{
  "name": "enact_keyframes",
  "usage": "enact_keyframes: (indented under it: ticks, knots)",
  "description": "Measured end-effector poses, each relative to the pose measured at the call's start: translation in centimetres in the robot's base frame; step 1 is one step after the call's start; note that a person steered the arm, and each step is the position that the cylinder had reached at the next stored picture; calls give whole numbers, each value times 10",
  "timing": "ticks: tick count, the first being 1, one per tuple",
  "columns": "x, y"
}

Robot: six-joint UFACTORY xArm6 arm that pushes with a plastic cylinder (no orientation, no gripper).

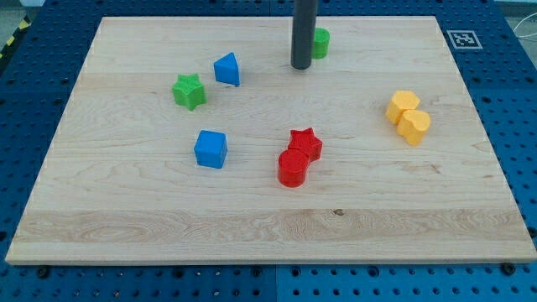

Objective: Move your arm towards blue triangle

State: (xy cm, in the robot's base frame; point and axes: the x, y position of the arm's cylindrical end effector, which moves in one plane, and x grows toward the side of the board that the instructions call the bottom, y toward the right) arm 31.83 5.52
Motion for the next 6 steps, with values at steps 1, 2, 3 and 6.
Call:
enact_keyframes:
  ticks: [1,2,3,6]
  knots:
    - [1,2]
    - [18,1]
    - [43,-19]
    - [10,-141]
